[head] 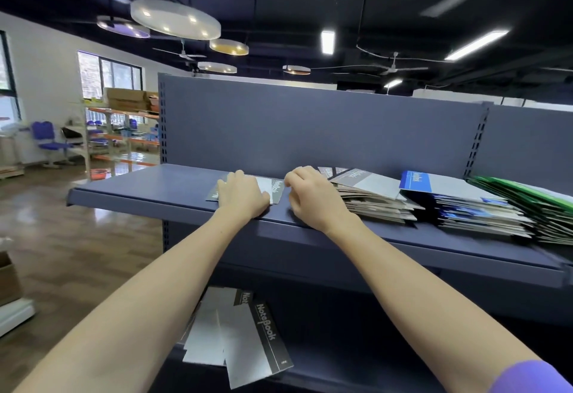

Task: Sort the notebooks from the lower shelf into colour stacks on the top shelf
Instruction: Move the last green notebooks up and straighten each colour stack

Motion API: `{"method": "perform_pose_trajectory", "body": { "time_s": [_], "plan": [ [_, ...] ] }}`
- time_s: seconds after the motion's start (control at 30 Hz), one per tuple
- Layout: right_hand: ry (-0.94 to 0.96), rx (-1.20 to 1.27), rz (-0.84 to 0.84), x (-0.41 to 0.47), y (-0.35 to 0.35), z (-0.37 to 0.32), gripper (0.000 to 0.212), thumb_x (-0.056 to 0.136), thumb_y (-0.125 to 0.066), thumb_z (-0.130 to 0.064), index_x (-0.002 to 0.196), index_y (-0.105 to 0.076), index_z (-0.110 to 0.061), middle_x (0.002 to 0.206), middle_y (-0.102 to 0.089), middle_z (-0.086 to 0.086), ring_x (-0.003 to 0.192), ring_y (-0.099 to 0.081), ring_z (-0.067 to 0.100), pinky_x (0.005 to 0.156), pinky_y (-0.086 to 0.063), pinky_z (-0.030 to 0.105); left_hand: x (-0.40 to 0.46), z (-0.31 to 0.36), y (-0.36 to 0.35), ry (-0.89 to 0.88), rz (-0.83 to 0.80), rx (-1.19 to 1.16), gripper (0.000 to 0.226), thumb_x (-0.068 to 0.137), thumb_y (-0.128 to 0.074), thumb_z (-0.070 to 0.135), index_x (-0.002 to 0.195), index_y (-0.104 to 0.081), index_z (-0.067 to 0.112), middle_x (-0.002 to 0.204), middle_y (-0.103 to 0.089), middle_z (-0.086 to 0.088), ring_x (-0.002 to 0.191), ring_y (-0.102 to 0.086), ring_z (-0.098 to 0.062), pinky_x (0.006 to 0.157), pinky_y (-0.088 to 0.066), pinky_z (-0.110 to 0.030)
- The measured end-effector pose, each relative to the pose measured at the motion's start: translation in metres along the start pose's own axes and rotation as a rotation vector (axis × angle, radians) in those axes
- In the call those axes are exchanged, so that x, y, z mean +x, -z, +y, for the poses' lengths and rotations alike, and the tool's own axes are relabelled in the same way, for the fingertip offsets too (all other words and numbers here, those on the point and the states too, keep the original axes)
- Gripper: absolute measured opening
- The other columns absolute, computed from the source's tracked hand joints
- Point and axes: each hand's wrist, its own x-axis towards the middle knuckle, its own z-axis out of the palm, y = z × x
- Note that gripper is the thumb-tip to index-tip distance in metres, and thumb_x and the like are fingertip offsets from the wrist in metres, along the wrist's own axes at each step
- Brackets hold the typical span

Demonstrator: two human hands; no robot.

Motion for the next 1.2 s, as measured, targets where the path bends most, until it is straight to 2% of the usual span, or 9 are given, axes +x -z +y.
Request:
{"method": "perform_pose_trajectory", "body": {
  "time_s": [0.13,0.27,0.4,0.6,0.73,0.87,1.0,1.07,1.2],
  "plan": [
    [0.034,0.084,-0.220,0.013,-0.007,-0.010,0.026,0.087,-0.044,0.004,0.105,-0.061,-0.005,0.107,-0.060,0.010,0.099,-0.050,0.030,0.080,-0.043,0.040,0.003,-0.011,0.007,-0.071,-0.237,-0.197,0.037,0.092,-0.043,0.048,0.104,-0.063,0.019,0.108,-0.067,-0.001,0.098,-0.057,-0.023,0.069,-0.038,-0.033],
    [-0.248,0.198,-0.347,0.025,-0.017,-0.019,0.021,0.089,-0.044,-0.001,0.095,-0.062,-0.010,0.097,-0.061,0.008,0.092,-0.054,0.029,0.074,-0.043,0.035,0.004,-0.019,0.009,-0.068,-0.228,-0.089,0.070,0.083,-0.033,0.083,0.095,-0.061,0.021,0.101,-0.062,0.002,0.096,-0.051,-0.023,0.077,-0.036,-0.036],
    [-0.387,0.224,-0.364,0.021,-0.025,-0.013,0.021,0.088,-0.048,-0.002,0.098,-0.065,-0.009,0.098,-0.062,0.007,0.092,-0.058,0.029,0.076,-0.050,0.036,0.009,-0.023,0.009,-0.080,-0.173,-0.086,0.078,0.072,-0.037,0.093,0.088,-0.059,0.020,0.096,-0.057,0.002,0.092,-0.048,-0.024,0.082,-0.040,-0.041],
    [-0.379,0.179,-0.472,0.025,-0.027,-0.016,0.033,0.088,-0.047,-0.001,0.110,-0.069,-0.010,0.109,-0.067,0.013,0.101,-0.060,0.031,0.085,-0.053,0.036,0.016,-0.032,0.000,-0.122,-0.187,-0.282,0.052,0.076,-0.050,0.056,0.088,-0.068,0.009,0.091,-0.068,-0.005,0.091,-0.060,-0.025,0.078,-0.048,-0.040],
    [-0.403,0.208,-0.474,0.023,-0.024,-0.018,0.031,0.086,-0.044,-0.002,0.104,-0.068,-0.009,0.103,-0.066,0.015,0.093,-0.060,0.032,0.072,-0.050,0.032,0.007,-0.032,0.005,-0.077,-0.080,-0.346,0.035,0.084,-0.048,0.040,0.063,-0.043,0.013,0.061,-0.043,-0.008,0.062,-0.037,-0.023,0.056,-0.030,-0.035],
    [-0.398,0.274,-0.445,0.020,-0.021,-0.019,0.025,0.083,-0.042,-0.004,0.090,-0.063,-0.016,0.098,-0.064,0.010,0.088,-0.057,0.028,0.069,-0.047,0.032,0.003,-0.035,0.003,-0.034,0.012,-0.499,0.033,0.089,-0.047,0.023,0.060,-0.037,0.011,0.057,-0.037,-0.007,0.060,-0.030,-0.023,0.055,-0.025,-0.035],
    [-0.329,0.294,-0.401,0.017,-0.017,-0.020,0.010,0.088,-0.052,-0.022,0.086,-0.059,-0.016,0.093,-0.064,0.005,0.086,-0.057,0.025,0.075,-0.049,0.035,0.005,-0.040,-0.001,-0.114,-0.079,-0.487,0.025,0.092,-0.048,0.014,0.093,-0.073,0.013,0.093,-0.071,-0.003,0.088,-0.062,-0.025,0.080,-0.051,-0.036],
    [-0.311,0.324,-0.391,0.016,-0.017,-0.020,0.021,0.091,-0.057,-0.035,0.099,-0.067,-0.018,0.098,-0.065,0.001,0.090,-0.058,0.022,0.079,-0.049,0.035,0.006,-0.041,-0.002,-0.115,-0.089,-0.506,0.025,0.094,-0.051,0.014,0.107,-0.073,0.016,0.109,-0.072,-0.002,0.102,-0.063,-0.023,0.090,-0.050,-0.035],
    [-0.303,0.378,-0.377,0.017,-0.017,-0.017,0.026,0.094,-0.062,-0.038,0.107,-0.075,-0.019,0.103,-0.070,0.002,0.096,-0.060,0.021,0.080,-0.045,0.032,0.009,-0.036,-0.003,-0.144,-0.092,-0.385,0.024,0.095,-0.056,0.040,0.106,-0.073,0.029,0.103,-0.061,0.002,0.107,-0.051,-0.020,0.087,-0.047,-0.039]
  ]
}}
